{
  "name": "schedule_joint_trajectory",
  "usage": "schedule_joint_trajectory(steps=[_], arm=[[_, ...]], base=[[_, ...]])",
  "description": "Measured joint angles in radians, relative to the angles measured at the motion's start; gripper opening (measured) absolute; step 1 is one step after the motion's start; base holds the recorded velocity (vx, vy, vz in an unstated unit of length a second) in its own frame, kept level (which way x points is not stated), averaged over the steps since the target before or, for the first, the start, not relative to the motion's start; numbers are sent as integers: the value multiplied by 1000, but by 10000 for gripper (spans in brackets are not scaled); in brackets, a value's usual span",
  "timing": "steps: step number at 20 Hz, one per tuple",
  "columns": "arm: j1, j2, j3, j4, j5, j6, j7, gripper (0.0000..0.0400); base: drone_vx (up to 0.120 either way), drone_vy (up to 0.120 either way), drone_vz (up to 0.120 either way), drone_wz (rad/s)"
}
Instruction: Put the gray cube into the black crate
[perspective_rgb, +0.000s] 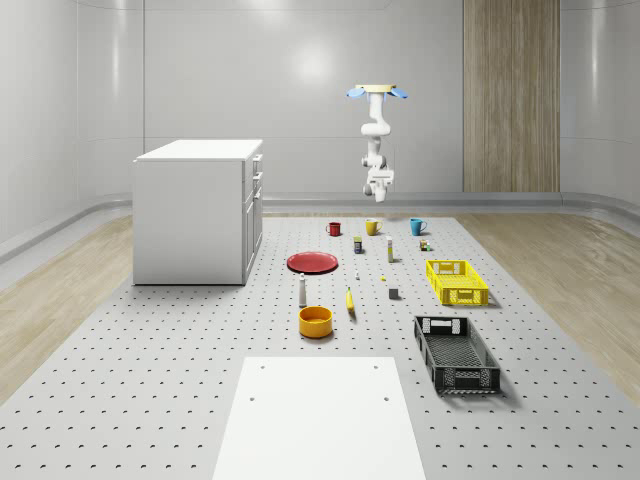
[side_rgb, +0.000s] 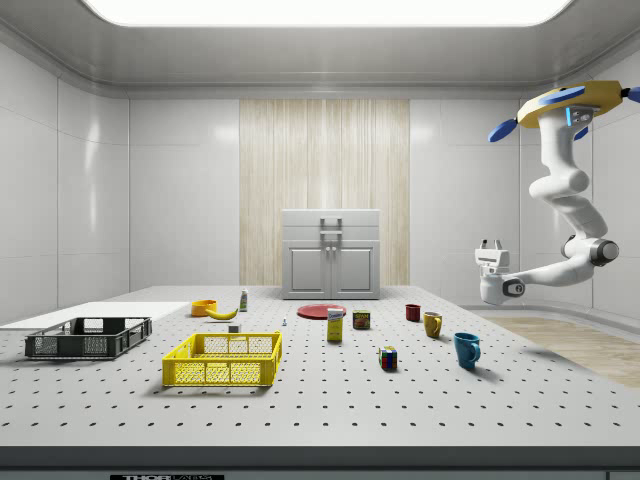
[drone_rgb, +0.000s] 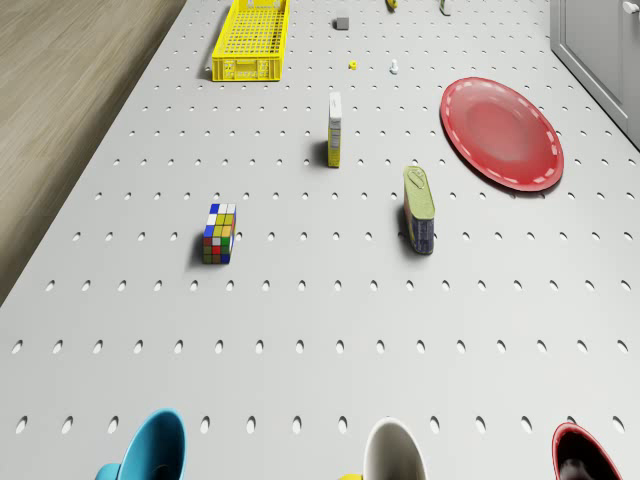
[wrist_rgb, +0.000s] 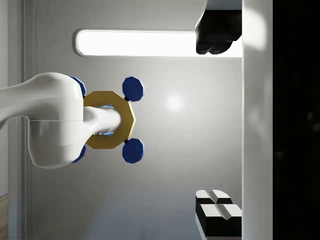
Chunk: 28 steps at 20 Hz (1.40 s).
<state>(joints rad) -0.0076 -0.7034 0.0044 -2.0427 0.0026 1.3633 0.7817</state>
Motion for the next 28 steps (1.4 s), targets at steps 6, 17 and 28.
schedule_joint_trajectory(steps=[6,17,28], arm=[[-1,-3,1,-2,0,4,0,400],[-2,-8,4,-7,-4,12,0,400],[-9,-14,24,-13,-32,20,3,400]], base=[[120,0,0,0],[120,0,0,0],[120,0,0,0]])
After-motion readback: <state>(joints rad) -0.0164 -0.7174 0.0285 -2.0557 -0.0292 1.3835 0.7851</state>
